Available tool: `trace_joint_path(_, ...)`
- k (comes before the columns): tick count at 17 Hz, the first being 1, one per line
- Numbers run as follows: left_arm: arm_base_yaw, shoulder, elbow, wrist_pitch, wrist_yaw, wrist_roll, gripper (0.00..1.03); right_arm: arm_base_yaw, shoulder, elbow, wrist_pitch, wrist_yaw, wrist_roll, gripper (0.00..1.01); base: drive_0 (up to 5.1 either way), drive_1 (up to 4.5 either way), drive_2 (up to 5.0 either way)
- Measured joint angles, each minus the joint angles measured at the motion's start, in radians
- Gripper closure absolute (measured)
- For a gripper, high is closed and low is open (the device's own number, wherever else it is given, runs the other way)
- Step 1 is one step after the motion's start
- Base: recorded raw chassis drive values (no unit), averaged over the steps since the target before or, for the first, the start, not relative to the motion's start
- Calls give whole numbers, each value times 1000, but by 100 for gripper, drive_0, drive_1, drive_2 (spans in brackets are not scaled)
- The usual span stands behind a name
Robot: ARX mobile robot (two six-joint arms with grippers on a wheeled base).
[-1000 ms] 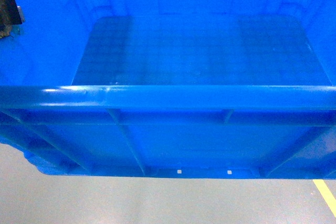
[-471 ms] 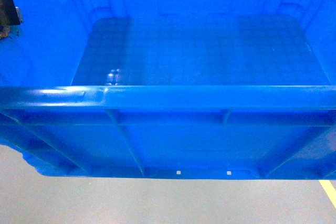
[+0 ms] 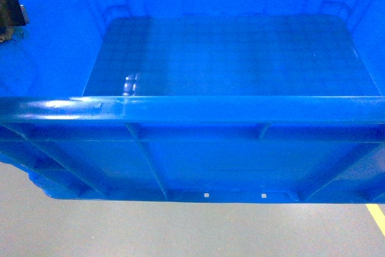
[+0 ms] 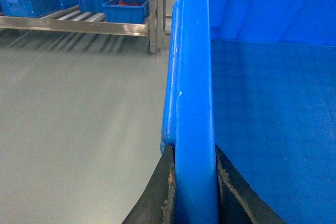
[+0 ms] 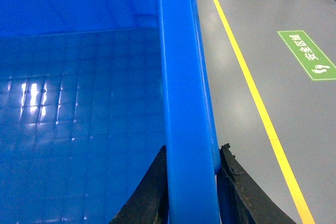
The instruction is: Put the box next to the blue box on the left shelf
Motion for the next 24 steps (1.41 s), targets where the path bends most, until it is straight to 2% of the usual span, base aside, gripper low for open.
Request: trace_joint_path(24, 0, 0, 0, -3, 4, -4, 92, 0, 0, 0, 2, 1, -1, 82, 0, 427, -426)
